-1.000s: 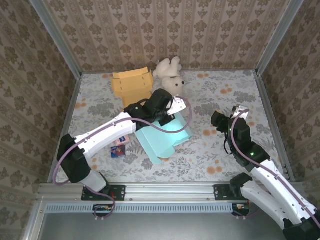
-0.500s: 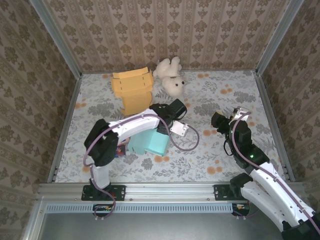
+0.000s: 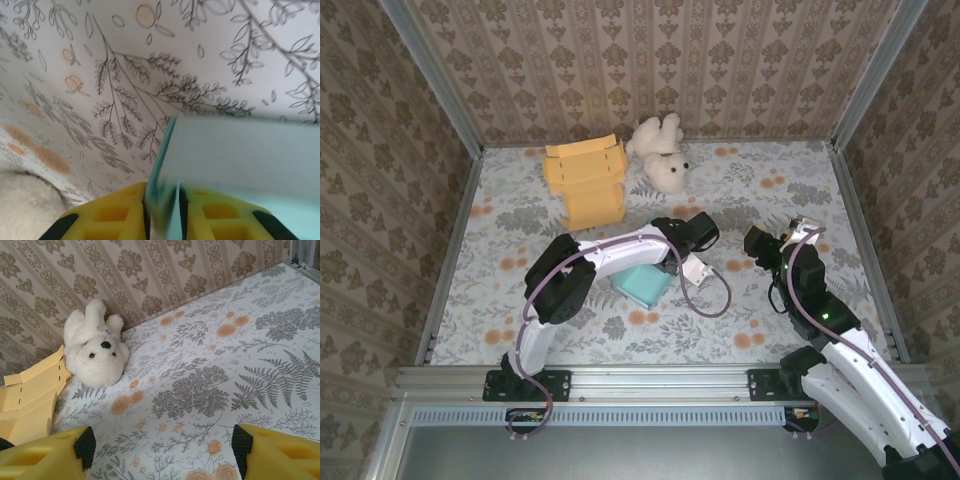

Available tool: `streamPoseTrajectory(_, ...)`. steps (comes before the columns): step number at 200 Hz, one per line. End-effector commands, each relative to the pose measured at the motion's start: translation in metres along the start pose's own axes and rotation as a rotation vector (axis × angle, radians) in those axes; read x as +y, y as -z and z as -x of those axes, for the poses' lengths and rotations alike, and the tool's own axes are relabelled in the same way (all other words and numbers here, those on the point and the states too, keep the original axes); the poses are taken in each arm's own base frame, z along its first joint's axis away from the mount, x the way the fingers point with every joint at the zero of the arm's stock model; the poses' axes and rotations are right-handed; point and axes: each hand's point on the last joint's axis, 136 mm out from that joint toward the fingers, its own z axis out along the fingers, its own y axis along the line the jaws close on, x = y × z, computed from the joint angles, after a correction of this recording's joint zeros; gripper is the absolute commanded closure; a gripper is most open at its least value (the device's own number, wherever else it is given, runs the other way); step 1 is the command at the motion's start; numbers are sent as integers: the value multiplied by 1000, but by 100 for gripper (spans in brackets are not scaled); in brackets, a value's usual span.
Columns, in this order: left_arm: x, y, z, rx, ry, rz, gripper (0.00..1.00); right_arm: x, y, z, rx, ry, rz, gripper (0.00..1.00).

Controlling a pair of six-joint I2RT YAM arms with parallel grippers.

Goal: Fold the paper box

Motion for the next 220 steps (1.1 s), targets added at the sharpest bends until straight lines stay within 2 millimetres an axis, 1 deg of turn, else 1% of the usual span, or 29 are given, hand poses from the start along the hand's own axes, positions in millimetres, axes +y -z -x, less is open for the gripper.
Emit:
streamPoseTrajectory(1,8,7,-11,31,-14,27,75,2,0,1,-8,-17,18,25)
streamPoseTrajectory(24,10,10,-17,59,-19,49,74,0,0,0,-4,-13,11,25)
streamPoseTrajectory(41,21,22,-20,53,24,99,74,-1,1,0,-5,-10,8,25)
streamPoseTrajectory(59,37,47,-20,0,126,156,74,-2,2,0,-9,-9,6,25)
streamPoseTrajectory(72,44,67,-21,-55,204,189,74,-2,2,1,-11,-8,5,25)
streamPoseTrajectory(99,45,101,-23,-153,327,241,74,-2,2,0,-6,-2,5,25)
streamPoseTrajectory(112,48,120,-27,-195,427,281,73,-1,1,-1,0,4,9,25)
streamPoseTrajectory(118,53,129,-32,-204,498,315,72,0,1,-2,4,10,13,25)
streamPoseTrajectory(125,59,140,-43,-197,603,359,69,2,2,-2,8,16,24,25)
streamPoseTrajectory(132,65,153,-58,-182,729,391,68,6,2,-3,15,26,43,25)
streamPoseTrajectory(144,66,169,-86,-156,951,402,69,16,2,-3,21,44,98,24)
streamPoseTrajectory(153,61,179,-102,-154,1096,403,69,25,3,-3,26,56,150,24)
streamPoseTrajectory(162,52,186,-108,-181,1198,385,67,35,4,-5,35,68,205,23)
streamPoseTrajectory(177,39,203,-117,-228,1361,393,56,51,5,-12,67,80,299,23)
streamPoseTrajectory(191,24,211,-127,-263,1545,372,48,71,6,-20,104,102,407,22)
streamPoseTrajectory(197,18,214,-127,-303,1620,336,47,77,6,-24,118,106,444,22)
streamPoseTrajectory(205,9,211,-121,-355,1680,271,47,82,3,-28,137,108,466,22)
streamPoseTrajectory(220,0,210,-111,-426,1726,210,47,81,-4,-36,169,115,454,22)
